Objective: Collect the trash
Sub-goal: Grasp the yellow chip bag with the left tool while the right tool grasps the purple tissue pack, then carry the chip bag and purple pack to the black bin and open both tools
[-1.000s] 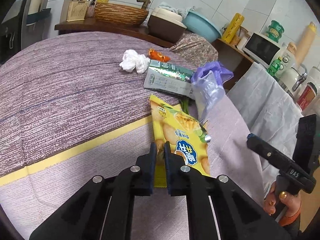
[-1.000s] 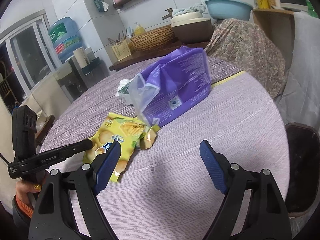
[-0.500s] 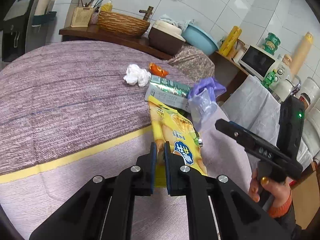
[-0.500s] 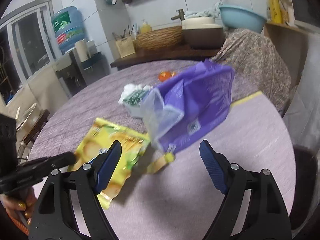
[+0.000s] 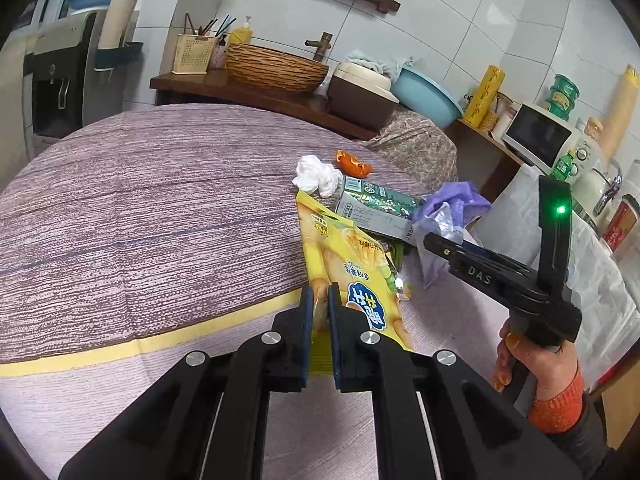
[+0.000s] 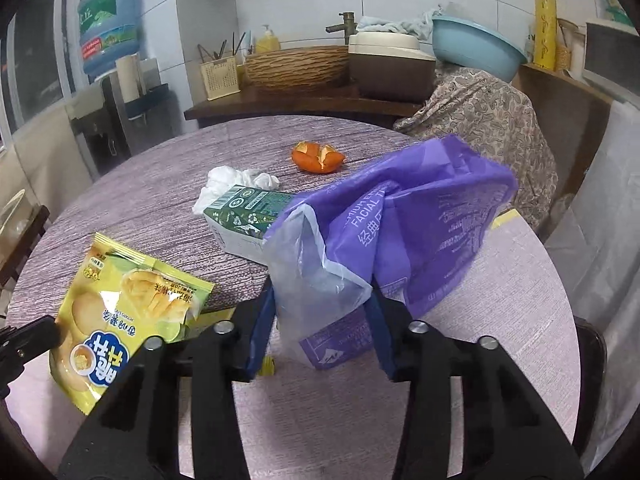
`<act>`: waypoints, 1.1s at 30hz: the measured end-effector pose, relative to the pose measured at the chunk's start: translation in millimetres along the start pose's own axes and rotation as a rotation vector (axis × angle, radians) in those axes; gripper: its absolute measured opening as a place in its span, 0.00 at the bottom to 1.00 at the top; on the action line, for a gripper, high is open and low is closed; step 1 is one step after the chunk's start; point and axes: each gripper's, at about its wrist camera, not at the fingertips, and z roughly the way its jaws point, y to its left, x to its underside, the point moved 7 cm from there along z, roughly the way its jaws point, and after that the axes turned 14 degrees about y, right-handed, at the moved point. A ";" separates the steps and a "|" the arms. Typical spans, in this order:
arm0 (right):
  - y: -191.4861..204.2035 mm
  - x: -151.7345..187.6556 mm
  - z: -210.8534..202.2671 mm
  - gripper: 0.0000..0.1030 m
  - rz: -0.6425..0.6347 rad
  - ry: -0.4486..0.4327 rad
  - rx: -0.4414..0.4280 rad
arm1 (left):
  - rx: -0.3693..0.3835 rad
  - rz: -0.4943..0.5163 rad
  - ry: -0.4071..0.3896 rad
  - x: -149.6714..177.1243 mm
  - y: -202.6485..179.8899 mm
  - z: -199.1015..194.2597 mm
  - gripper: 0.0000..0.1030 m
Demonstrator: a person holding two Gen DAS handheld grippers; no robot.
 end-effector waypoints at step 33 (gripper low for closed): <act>-220.0 154.5 -151.1 0.22 0.319 -0.206 0.085 | 0.252 0.393 0.097 4.0 -245.7 58.2 0.08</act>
